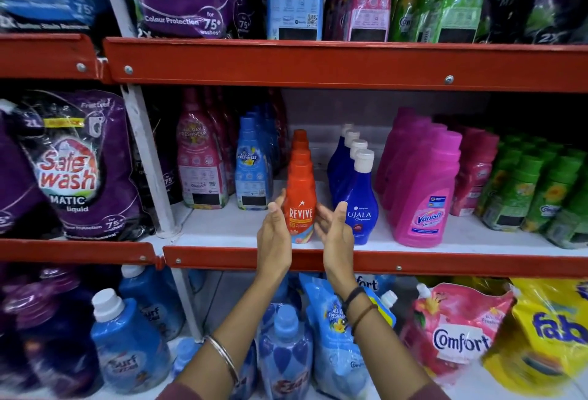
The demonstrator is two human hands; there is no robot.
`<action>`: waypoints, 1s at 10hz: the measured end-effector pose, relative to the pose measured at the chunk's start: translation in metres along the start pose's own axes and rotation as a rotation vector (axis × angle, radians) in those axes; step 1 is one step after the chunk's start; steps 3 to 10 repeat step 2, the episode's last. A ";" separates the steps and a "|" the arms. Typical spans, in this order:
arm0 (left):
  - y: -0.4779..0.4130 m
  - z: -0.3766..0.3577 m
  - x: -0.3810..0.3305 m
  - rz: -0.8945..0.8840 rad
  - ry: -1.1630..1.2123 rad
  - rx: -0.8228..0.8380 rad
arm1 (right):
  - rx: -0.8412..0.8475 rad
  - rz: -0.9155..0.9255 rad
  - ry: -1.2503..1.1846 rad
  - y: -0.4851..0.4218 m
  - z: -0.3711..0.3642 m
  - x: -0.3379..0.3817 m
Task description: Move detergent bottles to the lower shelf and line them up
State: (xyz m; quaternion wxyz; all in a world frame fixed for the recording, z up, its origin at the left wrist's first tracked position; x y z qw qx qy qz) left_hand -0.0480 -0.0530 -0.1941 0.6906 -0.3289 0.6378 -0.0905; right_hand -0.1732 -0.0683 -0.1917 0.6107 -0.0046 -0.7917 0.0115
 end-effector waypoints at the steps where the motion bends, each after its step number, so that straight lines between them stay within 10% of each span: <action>1: 0.004 0.000 -0.009 0.001 -0.046 0.016 | 0.013 -0.013 0.015 0.002 0.000 0.007; 10: 0.003 0.002 -0.030 -0.119 -0.153 -0.026 | -0.053 0.071 0.004 0.019 0.018 0.007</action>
Point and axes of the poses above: each hand's wrist, its own y-axis away from the middle knuckle, its own z-axis out of the back of the hand, x = y × z, the point moved 7 cm from there along -y, towards the middle knuckle, and after that the axes turned 15 degrees about -z, right-handed, at the moved point
